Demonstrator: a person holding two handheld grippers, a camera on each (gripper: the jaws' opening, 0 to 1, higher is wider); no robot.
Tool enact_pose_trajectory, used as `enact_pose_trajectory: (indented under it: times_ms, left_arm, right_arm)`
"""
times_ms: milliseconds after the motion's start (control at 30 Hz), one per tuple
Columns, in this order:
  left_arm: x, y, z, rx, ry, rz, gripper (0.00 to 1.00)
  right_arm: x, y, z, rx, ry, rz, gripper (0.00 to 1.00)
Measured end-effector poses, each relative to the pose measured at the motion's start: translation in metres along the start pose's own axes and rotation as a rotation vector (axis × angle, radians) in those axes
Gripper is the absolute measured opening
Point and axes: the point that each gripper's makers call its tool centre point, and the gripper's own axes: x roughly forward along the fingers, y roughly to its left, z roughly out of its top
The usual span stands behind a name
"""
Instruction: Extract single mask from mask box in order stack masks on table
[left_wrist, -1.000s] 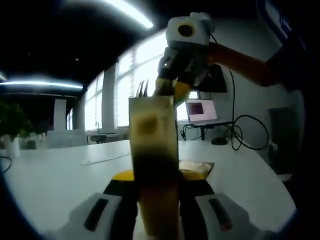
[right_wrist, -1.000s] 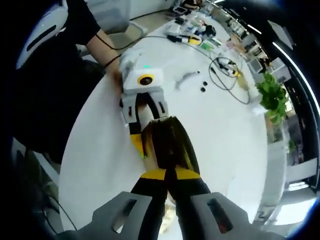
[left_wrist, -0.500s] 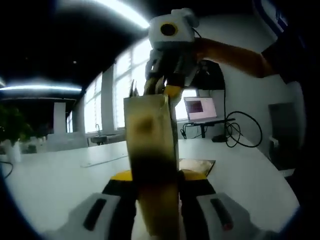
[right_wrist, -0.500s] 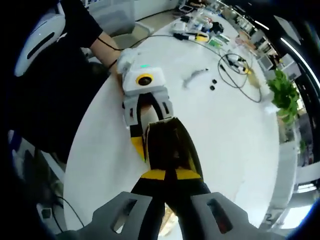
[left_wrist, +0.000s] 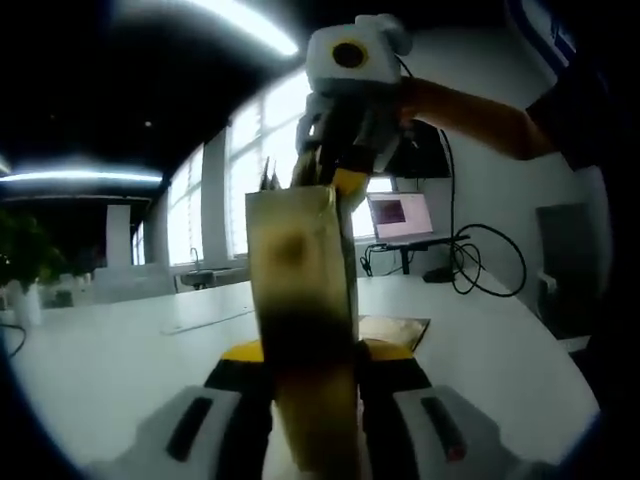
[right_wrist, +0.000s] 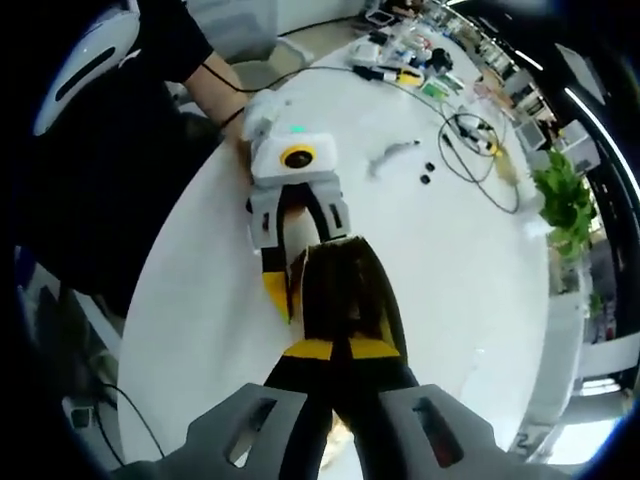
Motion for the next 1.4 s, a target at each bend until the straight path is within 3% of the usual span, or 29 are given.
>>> enact_pose_trajectory:
  times_ms: [267,500,700,1400]
  left_arm:
    - [0.000,0.001,0.000,-0.001,0.002,0.002,0.35]
    - [0.000,0.002,0.000,-0.004,0.003,0.000,0.34]
    - [-0.001,0.003,-0.001,-0.009,0.005,0.000,0.34]
    - [-0.001,0.003,-0.001,-0.013,0.005,0.003,0.34]
  right_arm:
    - [-0.006,0.009,0.005,0.021,-0.027,-0.027,0.00]
    - [-0.016,0.008,0.002,0.097,-0.065,-0.058,0.00]
    - [-0.026,0.001,0.004,0.103,-0.083,-0.089,0.00]
    - [-0.057,-0.009,0.005,0.163,-0.249,-0.271,0.00]
